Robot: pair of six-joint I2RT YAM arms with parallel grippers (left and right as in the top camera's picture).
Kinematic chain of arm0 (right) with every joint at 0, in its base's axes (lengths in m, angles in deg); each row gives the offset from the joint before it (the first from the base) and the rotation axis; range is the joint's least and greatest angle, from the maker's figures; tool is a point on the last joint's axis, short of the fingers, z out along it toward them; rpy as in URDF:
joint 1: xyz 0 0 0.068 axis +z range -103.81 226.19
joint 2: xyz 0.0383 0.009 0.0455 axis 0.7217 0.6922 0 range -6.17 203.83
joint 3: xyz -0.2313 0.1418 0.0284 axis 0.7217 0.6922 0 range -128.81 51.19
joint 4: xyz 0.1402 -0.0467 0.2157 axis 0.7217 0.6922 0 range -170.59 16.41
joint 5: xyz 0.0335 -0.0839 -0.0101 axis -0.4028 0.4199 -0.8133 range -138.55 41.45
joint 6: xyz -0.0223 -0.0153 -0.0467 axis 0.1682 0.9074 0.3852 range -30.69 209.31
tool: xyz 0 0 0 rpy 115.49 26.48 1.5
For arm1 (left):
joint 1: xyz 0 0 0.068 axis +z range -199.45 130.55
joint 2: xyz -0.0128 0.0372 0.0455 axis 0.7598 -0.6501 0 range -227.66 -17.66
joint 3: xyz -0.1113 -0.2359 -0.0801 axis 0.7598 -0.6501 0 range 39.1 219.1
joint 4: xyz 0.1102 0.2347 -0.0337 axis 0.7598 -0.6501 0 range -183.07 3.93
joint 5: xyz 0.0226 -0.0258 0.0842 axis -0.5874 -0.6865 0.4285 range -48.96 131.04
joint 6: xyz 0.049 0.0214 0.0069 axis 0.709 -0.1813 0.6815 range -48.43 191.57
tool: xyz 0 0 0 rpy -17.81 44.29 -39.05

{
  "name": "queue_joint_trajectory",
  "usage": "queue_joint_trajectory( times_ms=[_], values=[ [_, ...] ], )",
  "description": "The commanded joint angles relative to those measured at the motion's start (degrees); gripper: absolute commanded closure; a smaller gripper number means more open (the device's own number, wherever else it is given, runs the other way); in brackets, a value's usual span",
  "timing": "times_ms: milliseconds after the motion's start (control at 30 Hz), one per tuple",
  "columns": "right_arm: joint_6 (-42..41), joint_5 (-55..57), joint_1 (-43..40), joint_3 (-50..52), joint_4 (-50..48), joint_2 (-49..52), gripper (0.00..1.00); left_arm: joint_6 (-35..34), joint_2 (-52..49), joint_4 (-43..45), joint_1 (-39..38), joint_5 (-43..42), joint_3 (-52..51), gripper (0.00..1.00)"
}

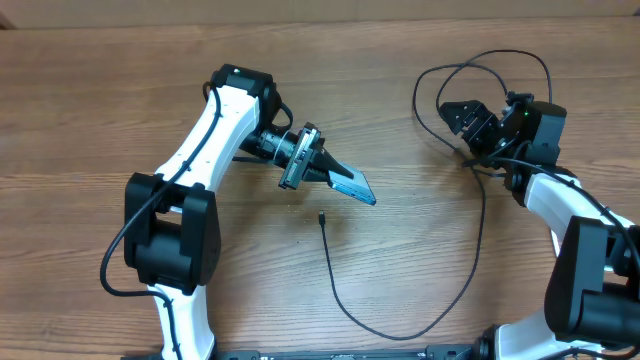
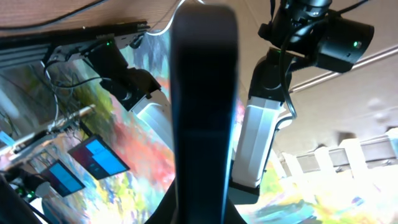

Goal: Plug charger to phone and switch on socket

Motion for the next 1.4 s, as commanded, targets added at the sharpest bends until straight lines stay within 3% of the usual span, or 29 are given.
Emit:
queue_joint_trajectory(
  times_ms=[0, 667, 1367],
  values=[
    [0.7, 0.6, -0.2, -0.2, -0.1, 0.2, 0.0, -3.4, 2.1, -0.4, -0.2, -3.2, 0.9, 0.96],
    [0.7, 0.6, -0.2, -0.2, -0.1, 0.2, 0.0, -3.4, 2.9, -0.4, -1.5, -2.7, 0.9, 0.96],
    [0.7, 0.6, -0.2, -0.2, -0.1, 0.2, 0.0, -9.4, 15.1, -0.3, -1.3, -6.3, 0.9, 0.96]
  ],
)
